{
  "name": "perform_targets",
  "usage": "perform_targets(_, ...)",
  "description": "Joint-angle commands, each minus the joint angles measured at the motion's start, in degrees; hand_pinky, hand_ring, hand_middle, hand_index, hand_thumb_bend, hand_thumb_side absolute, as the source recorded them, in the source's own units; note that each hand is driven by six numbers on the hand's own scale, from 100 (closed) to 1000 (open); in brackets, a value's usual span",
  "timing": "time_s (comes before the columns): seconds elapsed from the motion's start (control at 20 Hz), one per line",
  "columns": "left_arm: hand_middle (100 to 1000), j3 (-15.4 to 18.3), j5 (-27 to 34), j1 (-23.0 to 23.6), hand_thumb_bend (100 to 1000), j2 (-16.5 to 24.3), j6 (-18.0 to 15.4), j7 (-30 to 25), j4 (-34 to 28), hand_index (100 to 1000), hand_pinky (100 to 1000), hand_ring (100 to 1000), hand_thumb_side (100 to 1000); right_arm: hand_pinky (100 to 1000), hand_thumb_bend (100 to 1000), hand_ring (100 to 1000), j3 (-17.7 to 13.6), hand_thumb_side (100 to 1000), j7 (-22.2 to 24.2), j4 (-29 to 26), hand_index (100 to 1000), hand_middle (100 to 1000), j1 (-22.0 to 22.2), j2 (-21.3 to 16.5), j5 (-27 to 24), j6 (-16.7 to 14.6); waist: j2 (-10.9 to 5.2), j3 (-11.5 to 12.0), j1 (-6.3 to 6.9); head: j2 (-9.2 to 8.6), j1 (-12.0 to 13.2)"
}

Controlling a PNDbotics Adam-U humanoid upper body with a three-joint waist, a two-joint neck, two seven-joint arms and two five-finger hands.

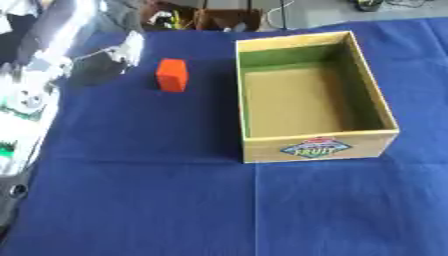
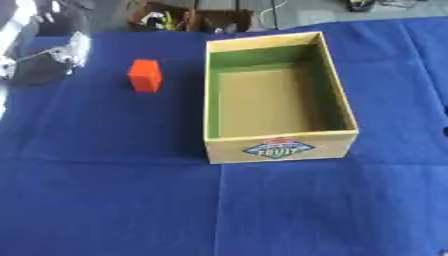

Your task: Pick up objects on the table and place them in the box.

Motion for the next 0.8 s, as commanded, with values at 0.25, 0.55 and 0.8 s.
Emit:
perform_targets(0.25, 872, -3.6, -6.3, -9.7, 100, 5.7, -7.1, -16.3, 11.6, 994, 670, 845, 537, 807, 100, 955, 0.7, 1000, 0.8, -0.8, 968, 740, 0.5, -0.8, 1.3, -0.3, -0.81, -0.3, 0.14, -0.36, 0.2)
perform_targets(0.55, 946, -5.8, -10.9, -16.7, 276, 5.6, -12.8, -25.9, 21.2, 1000, 705, 891, 708, 808, 100, 956, 1.1, 1000, 1.2, -0.8, 966, 740, 0.9, -0.8, 1.8, -0.3, -0.60, -0.7, 0.34, -0.33, 0.3)
perform_targets(0.8, 986, -6.4, -13.5, -21.2, 443, 4.0, -16.1, -30.2, 27.1, 1000, 719, 902, 768, 808, 100, 956, 1.4, 1000, 1.7, -0.8, 965, 739, 1.1, -0.8, 2.0, -0.2, -0.67, -0.9, 0.45, -0.36, 0.3)
